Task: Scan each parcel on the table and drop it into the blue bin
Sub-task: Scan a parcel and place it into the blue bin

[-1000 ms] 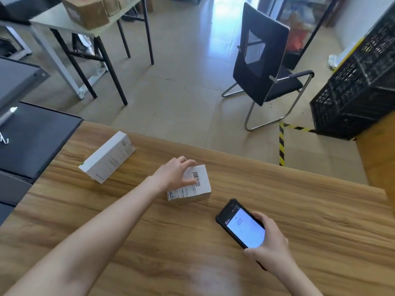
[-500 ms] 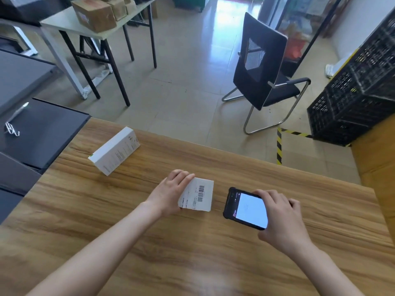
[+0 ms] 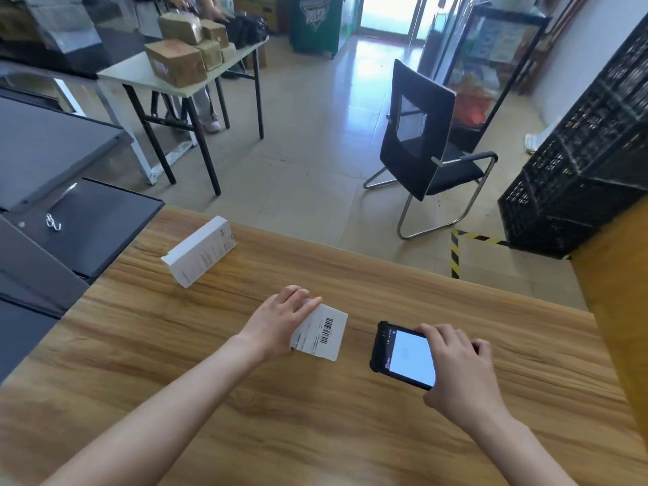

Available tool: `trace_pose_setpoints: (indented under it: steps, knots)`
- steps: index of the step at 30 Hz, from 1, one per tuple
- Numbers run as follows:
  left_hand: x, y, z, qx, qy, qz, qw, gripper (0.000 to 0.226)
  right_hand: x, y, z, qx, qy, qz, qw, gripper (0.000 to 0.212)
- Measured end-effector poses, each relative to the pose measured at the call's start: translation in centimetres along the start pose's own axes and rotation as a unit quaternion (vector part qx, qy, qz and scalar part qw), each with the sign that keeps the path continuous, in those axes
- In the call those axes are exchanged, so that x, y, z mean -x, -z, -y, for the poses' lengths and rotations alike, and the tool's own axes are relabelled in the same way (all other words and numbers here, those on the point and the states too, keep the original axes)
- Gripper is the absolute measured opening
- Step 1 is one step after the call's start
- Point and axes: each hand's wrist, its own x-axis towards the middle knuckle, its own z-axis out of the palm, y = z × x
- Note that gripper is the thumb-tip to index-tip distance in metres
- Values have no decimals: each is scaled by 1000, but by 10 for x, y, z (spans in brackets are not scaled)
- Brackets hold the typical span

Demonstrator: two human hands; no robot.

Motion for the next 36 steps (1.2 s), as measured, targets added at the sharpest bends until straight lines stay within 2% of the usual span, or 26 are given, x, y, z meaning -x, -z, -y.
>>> trace_pose_setpoints:
  steps: [4, 7, 13, 17, 22, 26, 30, 32, 34, 36]
  knots:
    - [6, 14, -34, 19, 2, -2, 1000, 101, 31, -6, -24, -102, -38, -4, 994, 97]
    - [5, 26, -75, 56, -3, -7, 998, 100, 69, -16, -53, -227, -89, -20, 970, 98]
    - [-11, 42, -199, 77, -68, -8, 995, 96, 176, -50, -138, -402, -235, -88, 880, 86]
    - [-19, 41, -327, 80, -152, 9, 985, 99, 284, -81, -212, -507, -330, -121, 787, 87]
    - [-17, 27, -525, 70, -321, 44, 944, 98, 450, -124, -284, -488, -483, -131, 715, 83]
    - [15, 11, -677, 63, -442, 86, 890, 100, 580, -154, -296, -460, -617, -185, 611, 91]
    - [56, -6, -799, 19, -559, 131, 819, 102, 683, -182, -269, -453, -715, -236, 476, 97]
    - [79, -18, -848, -7, -605, 157, 781, 101, 722, -198, -241, -444, -751, -275, 405, 91]
    - [103, -34, -892, -24, -646, 181, 741, 99, 751, -212, -218, -442, -771, -295, 350, 81]
    - [127, -51, -929, -37, -673, 200, 711, 98, 770, -215, -207, -480, -789, -265, 279, 74]
